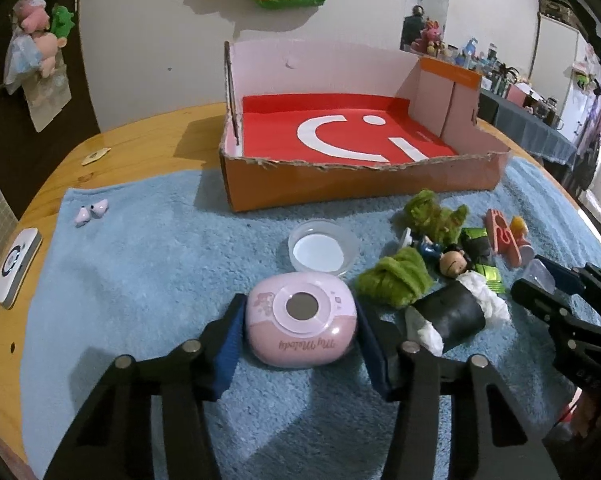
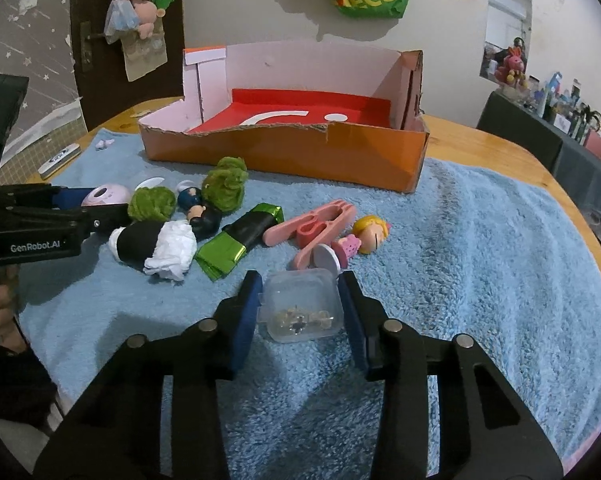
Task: Organize objects
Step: 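Grasp the pink speaker with the left tool while the right tool grasps the clear box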
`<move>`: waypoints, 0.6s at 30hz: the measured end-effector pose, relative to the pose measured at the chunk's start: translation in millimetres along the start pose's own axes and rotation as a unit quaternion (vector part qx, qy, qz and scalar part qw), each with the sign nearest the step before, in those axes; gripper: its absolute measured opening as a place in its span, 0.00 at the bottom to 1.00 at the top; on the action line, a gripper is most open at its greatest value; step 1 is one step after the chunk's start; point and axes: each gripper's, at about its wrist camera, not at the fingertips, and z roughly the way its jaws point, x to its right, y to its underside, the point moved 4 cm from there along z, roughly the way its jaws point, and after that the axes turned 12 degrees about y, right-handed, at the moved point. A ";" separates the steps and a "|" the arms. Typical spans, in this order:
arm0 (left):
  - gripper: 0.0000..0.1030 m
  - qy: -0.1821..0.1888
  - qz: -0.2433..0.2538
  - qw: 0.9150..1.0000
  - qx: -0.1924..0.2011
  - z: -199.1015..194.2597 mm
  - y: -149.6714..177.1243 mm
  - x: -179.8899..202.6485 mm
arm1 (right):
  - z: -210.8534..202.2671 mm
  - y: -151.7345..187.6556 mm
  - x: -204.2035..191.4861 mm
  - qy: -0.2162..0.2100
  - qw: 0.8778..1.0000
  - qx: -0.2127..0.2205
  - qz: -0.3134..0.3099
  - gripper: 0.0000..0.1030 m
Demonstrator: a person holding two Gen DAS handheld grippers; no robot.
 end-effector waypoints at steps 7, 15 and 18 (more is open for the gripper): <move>0.53 -0.003 -0.016 1.000 0.026 -12.3 8.2 2.7 | -13.5 -3.5 12.0 0.010 0.999 0.022 0.027 0.37; 0.53 -0.005 -0.012 0.997 0.070 -33.8 5.7 9.0 | -20.8 -14.1 16.0 0.014 0.999 0.038 0.029 0.37; 0.53 -0.004 -0.013 0.998 0.069 -34.1 5.6 8.2 | -20.5 -12.8 15.6 0.011 0.999 0.035 0.028 0.37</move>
